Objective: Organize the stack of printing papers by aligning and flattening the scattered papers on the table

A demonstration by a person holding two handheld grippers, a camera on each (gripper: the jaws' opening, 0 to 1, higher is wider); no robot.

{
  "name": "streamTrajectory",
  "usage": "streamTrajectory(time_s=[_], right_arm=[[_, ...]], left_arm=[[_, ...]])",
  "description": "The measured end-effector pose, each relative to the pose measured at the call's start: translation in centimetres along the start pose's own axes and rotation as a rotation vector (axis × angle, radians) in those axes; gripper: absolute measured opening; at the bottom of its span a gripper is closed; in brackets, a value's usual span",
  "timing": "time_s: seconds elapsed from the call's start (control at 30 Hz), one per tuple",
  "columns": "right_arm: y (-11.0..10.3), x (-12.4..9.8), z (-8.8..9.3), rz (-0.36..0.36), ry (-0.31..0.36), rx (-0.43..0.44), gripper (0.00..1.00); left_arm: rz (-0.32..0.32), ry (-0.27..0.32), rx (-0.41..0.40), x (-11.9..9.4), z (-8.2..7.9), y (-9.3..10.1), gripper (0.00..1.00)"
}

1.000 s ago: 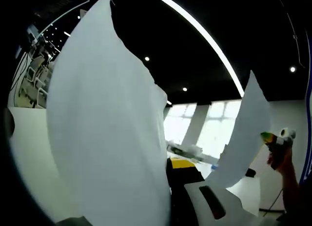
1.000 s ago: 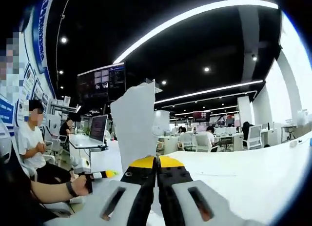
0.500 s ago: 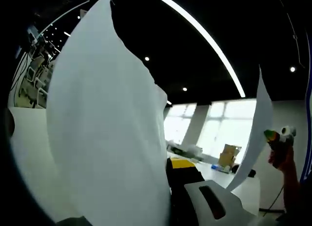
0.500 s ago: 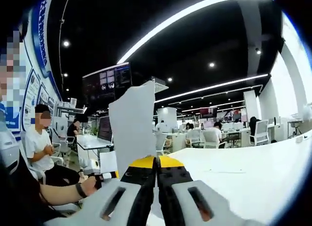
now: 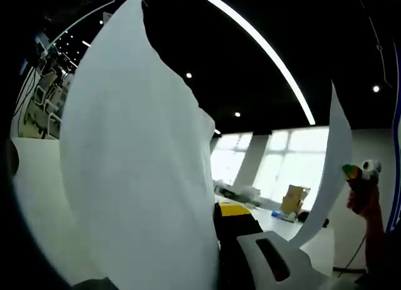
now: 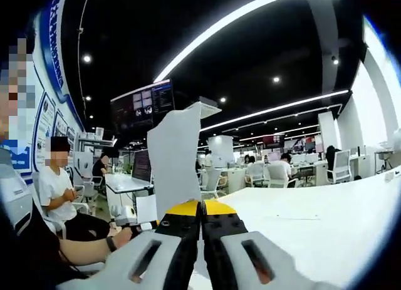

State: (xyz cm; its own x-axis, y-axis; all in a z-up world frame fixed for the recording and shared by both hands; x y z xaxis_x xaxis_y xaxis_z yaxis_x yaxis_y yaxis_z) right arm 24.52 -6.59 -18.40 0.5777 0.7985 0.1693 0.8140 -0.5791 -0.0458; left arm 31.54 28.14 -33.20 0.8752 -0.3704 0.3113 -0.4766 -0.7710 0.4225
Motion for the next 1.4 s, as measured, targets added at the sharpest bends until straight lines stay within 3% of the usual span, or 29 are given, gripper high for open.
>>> streamTrajectory(time_s=[0.53,1.4], right_arm=[[-0.3,0.1,0.0,-0.043,-0.004,0.045,0.0],[-1.2,-0.2,-0.2,-0.069,-0.022,0.028,0.0]], left_arm=[[0.0,-0.001,0.0,0.0,0.0,-0.1,0.06],[-0.001,-0.001,0.001,0.0,0.0,-0.3,0.06]])
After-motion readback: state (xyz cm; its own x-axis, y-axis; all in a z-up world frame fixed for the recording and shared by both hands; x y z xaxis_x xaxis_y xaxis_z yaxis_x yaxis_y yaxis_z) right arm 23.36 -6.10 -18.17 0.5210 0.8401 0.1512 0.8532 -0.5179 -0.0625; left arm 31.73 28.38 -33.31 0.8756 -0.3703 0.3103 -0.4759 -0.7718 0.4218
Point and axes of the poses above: the point that each gripper's makers call its tool centre point, and the gripper's own axes: x roughly forward along the fingers, y roughly to its right, z roughly out of its underside, the point moved 7 cm from there along -x, roughly backward along the fingers, and after that the axes turned 1 degree about y, right-handed, at the moved point
